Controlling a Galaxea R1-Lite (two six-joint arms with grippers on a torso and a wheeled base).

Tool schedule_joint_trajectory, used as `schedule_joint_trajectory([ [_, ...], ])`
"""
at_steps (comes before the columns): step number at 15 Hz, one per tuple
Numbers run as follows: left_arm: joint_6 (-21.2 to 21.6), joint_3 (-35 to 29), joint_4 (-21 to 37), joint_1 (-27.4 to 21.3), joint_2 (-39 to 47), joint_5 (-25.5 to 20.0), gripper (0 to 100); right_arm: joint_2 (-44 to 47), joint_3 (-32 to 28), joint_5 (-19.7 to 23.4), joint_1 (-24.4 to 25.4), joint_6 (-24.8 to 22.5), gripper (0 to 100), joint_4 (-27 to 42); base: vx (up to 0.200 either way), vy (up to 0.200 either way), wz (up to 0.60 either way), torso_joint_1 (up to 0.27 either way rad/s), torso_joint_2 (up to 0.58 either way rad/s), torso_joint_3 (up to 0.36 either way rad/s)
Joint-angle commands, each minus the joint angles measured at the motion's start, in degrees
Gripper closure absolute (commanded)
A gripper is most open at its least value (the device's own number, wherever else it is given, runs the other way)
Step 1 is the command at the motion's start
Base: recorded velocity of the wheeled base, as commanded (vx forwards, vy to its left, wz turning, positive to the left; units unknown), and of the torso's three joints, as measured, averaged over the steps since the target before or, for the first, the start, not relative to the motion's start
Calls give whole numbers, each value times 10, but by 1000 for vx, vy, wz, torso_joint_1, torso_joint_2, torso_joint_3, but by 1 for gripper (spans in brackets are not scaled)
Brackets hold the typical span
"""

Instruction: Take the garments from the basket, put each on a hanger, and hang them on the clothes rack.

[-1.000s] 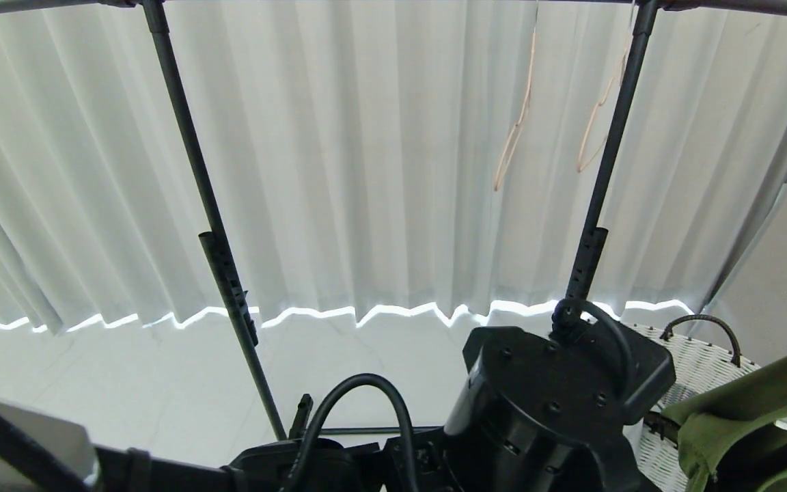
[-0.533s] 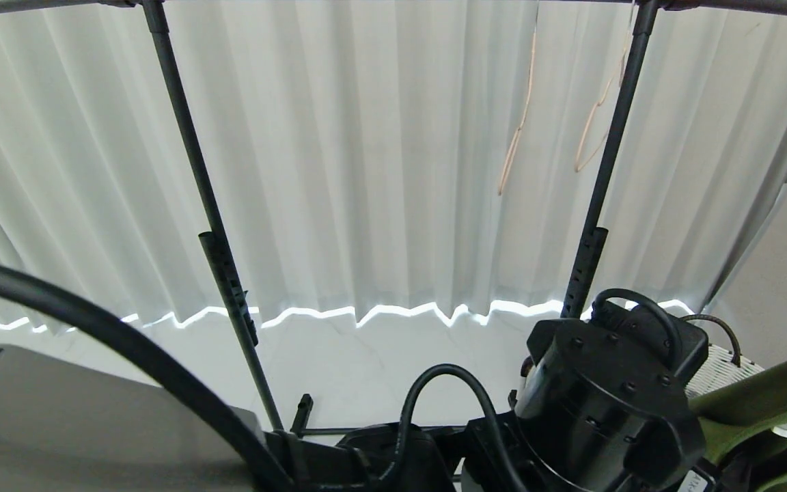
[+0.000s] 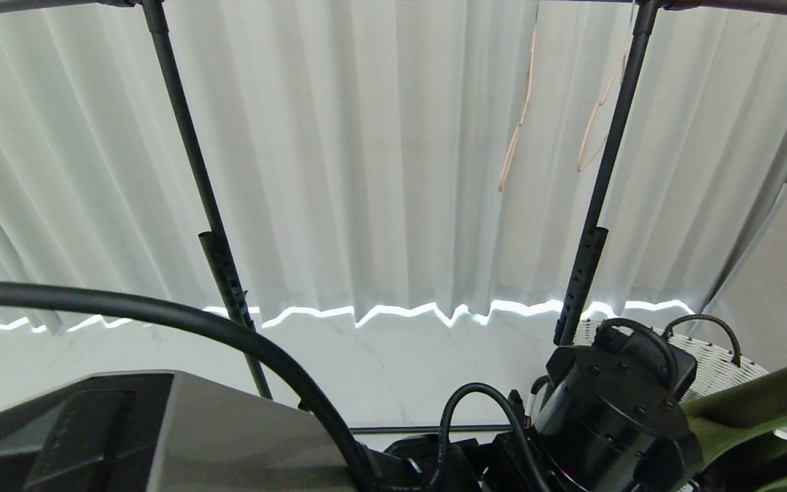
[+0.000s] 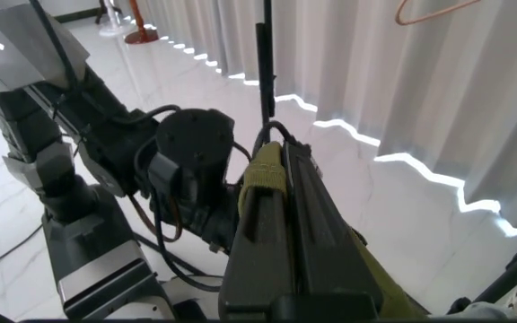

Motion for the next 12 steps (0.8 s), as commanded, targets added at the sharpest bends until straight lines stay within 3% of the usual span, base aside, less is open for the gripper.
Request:
schedule_joint_trajectory([
  [1, 0, 7, 0, 0, -1, 1, 0, -6, -1, 0, 0, 0, 100, 0, 0, 0, 0, 0, 0, 0],
  [2, 0, 7, 0, 0, -2, 1, 100, -6, -1, 0, 0, 0, 100, 0, 0, 0, 0, 0, 0, 0],
  [4, 1, 9, -4, 0, -3, 1, 100, -7, -1, 0, 0, 1, 100, 0, 0, 0, 0, 0, 0, 0],
  [6, 2, 55, -68, 0, -4, 8, 100, -7, 0, -1, -1, 1, 100, 1, 0, 0, 0, 0, 0, 0],
  [8, 23, 126, -163, 4, -5, 8, 100, -7, 0, -3, -2, 1, 100, 2, 0, 0, 0, 0, 0, 0],
  [9, 59, 205, -281, 20, -7, 9, 100, -7, 0, -5, -2, 1, 100, 3, 0, 0, 0, 0, 0, 0],
  [10, 78, 247, -344, 29, -8, 13, 100, -6, 0, -5, -3, 1, 100, 3, 0, 0, 0, 0, 0, 0],
  [12, 80, 322, -376, 43, -64, 39, 100, 8, 0, -4, -8, 0, 100, 1, 0, 0, 0, 0, 0, 0],
])
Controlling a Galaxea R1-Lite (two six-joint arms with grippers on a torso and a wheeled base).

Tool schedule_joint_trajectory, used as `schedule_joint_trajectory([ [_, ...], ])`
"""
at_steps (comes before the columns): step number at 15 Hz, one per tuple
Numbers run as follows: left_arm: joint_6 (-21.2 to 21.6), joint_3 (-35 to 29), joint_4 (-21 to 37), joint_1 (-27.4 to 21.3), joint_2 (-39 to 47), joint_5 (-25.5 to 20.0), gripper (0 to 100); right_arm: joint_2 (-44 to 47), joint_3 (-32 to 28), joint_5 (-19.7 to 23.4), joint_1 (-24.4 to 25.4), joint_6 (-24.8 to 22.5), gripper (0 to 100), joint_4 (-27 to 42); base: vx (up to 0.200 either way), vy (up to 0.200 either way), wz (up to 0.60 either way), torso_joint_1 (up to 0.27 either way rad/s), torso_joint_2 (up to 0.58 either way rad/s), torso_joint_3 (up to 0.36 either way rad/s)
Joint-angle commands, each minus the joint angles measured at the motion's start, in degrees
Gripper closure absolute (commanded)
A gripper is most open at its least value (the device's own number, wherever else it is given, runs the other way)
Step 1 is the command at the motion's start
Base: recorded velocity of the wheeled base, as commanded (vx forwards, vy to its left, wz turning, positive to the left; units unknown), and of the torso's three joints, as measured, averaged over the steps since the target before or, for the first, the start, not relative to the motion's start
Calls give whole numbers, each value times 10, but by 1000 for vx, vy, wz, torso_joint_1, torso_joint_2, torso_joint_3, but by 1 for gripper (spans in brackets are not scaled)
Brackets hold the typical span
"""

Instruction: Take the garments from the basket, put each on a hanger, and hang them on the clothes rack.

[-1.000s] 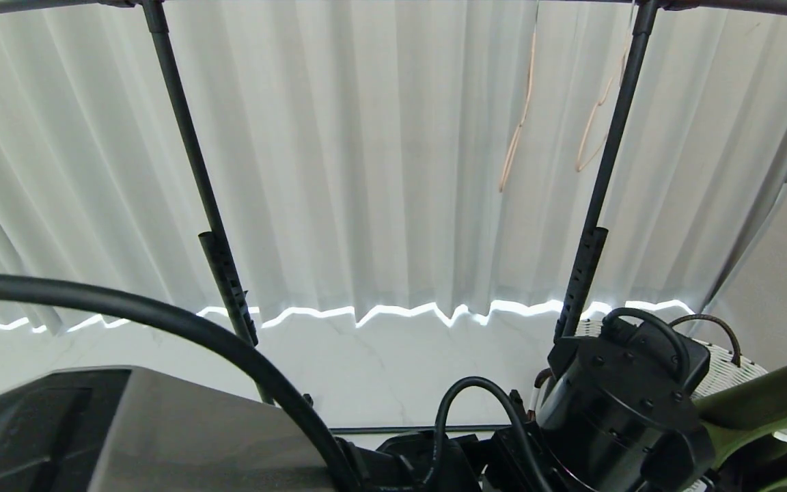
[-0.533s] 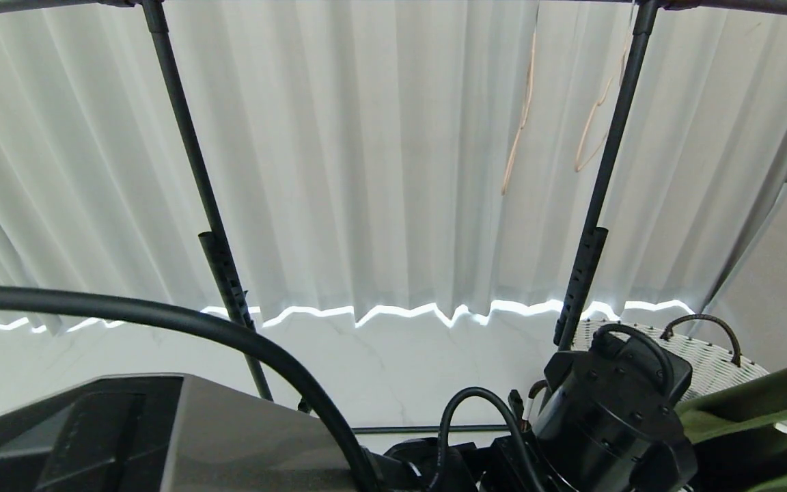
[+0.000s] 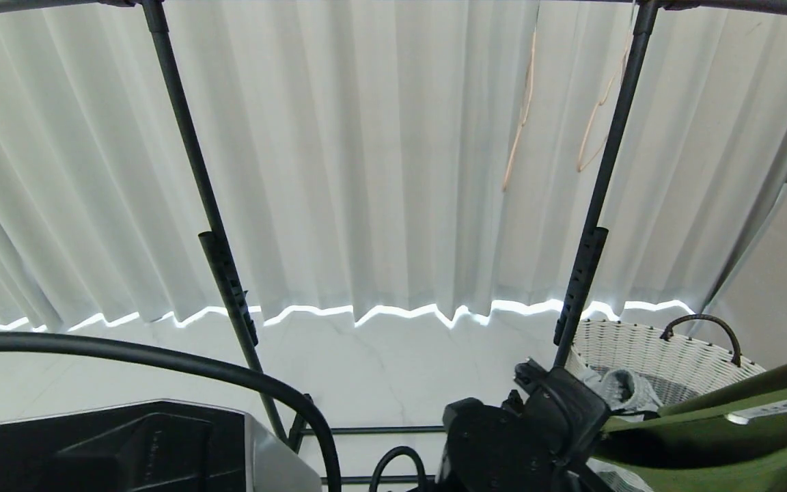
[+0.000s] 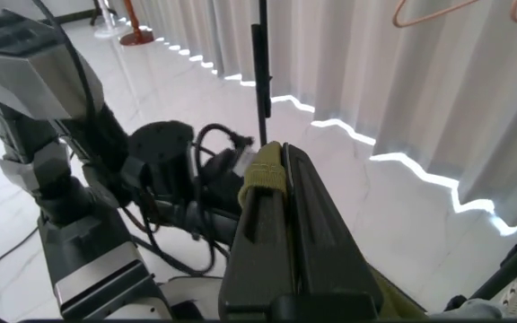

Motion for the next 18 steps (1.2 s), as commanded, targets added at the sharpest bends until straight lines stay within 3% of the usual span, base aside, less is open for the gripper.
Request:
schedule_joint_trajectory([
  [1, -6, 96, -24, 20, -89, 15, 100, 22, -3, 3, -6, -2, 100, -3, 0, 0, 0, 0, 0, 0],
  [3, -23, 116, 2, 20, -154, 17, 100, 43, -4, 3, -13, -5, 100, -11, 0, 0, 0, 0, 0, 0],
  [8, -30, 147, 198, 23, -419, 19, 100, 94, -4, 1, -46, -5, 100, -53, 0, 0, 0, 0, 0, 0],
  [10, -35, 146, 248, 24, -486, 20, 100, 95, -4, 2, -46, -10, 100, -60, 0, 0, 0, 0, 0, 0],
  [12, -30, 129, 318, 63, -526, 21, 100, 86, -2, 2, -46, -10, 100, -77, 0, 0, 0, 0, 0, 0],
  [15, -27, 34, 464, 124, -542, 20, 100, 50, 13, 3, -41, -55, 100, -80, 0, 0, 0, 0, 0, 0],
  [18, -25, -129, 600, 166, -509, 20, 100, 51, -32, 4, -19, -67, 100, -81, 0, 0, 0, 0, 0, 0],
])
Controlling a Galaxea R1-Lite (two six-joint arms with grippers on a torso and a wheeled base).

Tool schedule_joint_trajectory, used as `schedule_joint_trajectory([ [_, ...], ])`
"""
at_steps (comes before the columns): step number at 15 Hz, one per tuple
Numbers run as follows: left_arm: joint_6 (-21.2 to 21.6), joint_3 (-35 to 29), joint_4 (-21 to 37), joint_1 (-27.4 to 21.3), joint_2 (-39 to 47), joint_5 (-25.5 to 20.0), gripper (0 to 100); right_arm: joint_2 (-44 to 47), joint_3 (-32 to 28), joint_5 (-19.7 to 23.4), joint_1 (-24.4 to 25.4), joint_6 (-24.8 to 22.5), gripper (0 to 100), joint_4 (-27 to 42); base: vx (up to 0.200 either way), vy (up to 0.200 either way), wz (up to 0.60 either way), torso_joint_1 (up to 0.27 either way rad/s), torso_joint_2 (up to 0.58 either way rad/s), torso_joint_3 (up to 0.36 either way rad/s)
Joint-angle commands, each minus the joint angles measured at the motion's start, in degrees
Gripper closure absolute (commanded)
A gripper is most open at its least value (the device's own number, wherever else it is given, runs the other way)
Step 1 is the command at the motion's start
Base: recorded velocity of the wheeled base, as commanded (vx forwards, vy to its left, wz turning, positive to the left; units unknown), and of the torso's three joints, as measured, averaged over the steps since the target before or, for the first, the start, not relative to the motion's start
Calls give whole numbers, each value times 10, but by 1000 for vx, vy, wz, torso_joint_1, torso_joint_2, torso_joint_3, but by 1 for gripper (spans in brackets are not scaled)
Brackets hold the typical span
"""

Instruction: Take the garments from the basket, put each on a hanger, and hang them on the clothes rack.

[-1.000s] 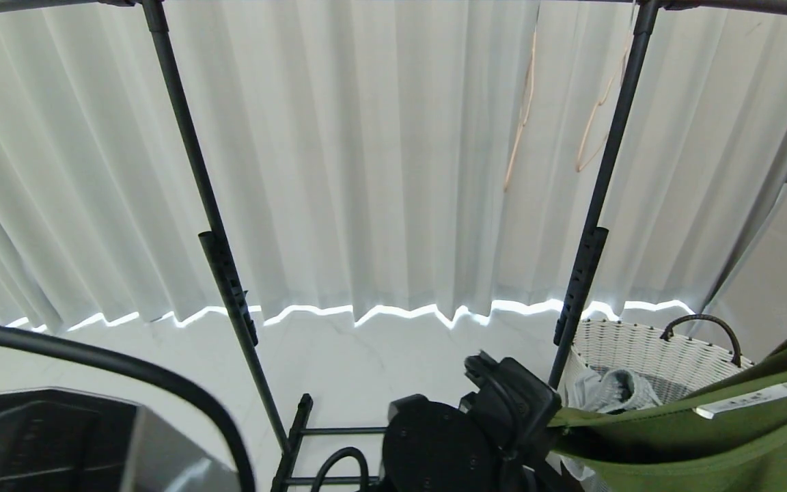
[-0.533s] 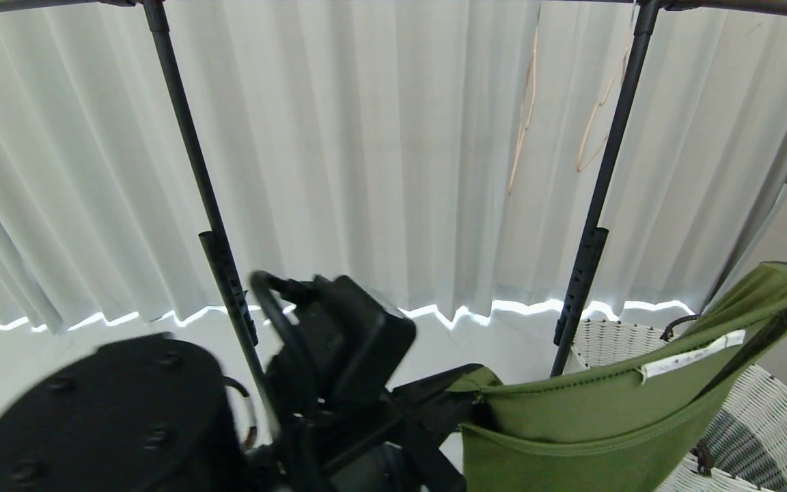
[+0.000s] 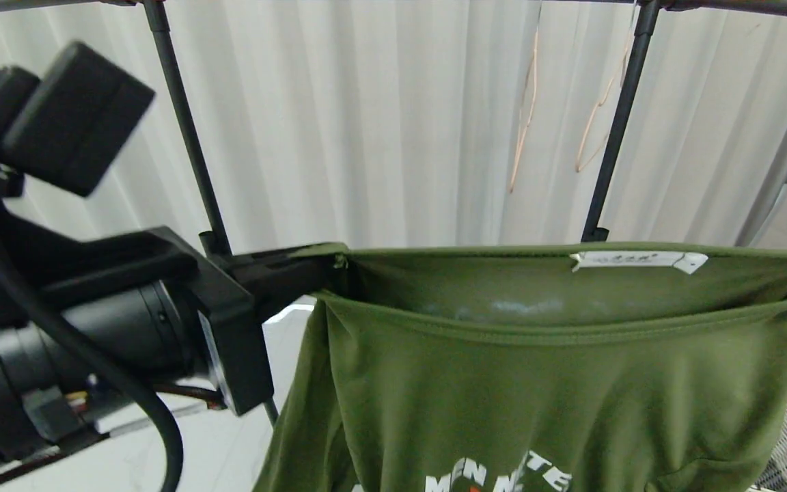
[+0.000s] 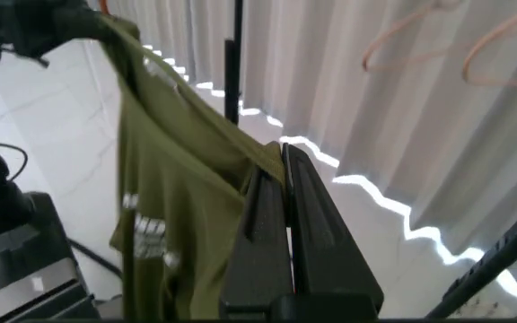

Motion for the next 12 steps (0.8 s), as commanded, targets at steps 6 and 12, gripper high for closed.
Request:
schedule_joint_trajectory([
  [6, 61, -264, 157, 61, 56, 16, 100, 74, -189, -1, 8, -1, 100, 0, 0, 0, 0, 0, 0, 0],
  [12, 62, -238, 156, 49, 51, 19, 100, 88, -190, -6, 5, -5, 100, 4, 0, 0, 0, 0, 0, 0],
])
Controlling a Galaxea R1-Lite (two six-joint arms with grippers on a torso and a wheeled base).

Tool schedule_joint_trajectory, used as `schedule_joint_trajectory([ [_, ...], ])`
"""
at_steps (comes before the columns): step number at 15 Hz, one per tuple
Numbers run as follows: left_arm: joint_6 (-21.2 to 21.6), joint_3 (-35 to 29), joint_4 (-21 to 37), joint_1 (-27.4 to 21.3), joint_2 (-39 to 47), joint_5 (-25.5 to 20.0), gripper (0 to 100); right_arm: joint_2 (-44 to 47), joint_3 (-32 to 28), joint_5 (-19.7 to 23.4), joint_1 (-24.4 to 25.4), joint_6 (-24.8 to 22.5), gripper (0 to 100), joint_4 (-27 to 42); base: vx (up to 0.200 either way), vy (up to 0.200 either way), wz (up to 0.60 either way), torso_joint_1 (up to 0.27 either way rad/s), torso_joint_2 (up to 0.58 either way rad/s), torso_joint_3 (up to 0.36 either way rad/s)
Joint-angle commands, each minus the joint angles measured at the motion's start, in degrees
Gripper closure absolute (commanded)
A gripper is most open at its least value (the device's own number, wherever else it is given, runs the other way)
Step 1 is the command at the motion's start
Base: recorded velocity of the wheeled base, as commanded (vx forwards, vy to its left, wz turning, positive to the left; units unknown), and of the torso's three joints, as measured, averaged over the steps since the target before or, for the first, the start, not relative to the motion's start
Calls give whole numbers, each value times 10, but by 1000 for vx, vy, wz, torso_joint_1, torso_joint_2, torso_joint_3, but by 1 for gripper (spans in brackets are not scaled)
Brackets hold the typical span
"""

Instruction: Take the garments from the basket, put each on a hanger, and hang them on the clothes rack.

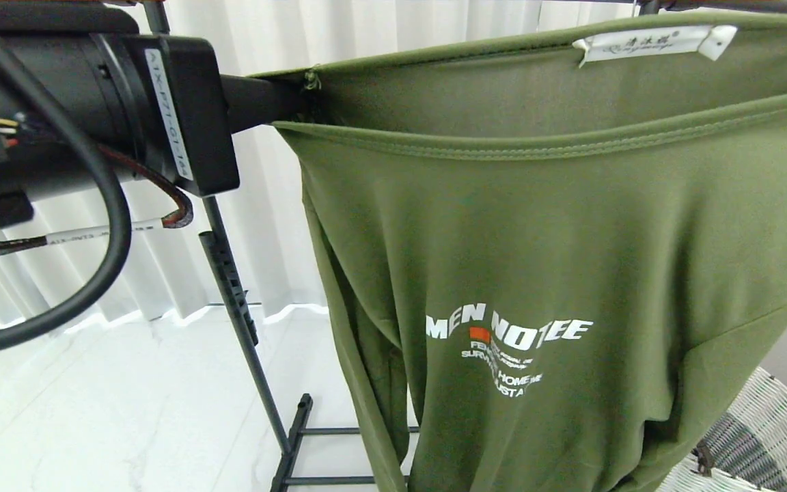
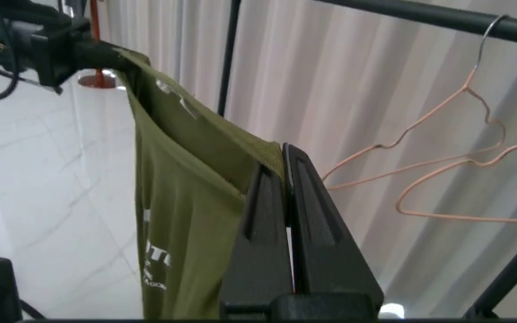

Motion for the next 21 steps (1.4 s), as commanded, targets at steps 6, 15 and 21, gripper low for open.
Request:
schedule_joint_trajectory([
  [6, 0, -57, -5, 14, 80, -1, 100, -36, 8, 4, 2, -30, 100, 39, 0, 0, 0, 0, 0, 0],
  [15, -37, -153, -6, 35, 174, -6, 100, -82, 50, 12, 42, -45, 100, 53, 0, 0, 0, 0, 0, 0],
  [21, -45, -65, -5, 33, 80, -7, 100, -67, 55, 6, 21, -44, 100, 47, 0, 0, 0, 0, 0, 0],
])
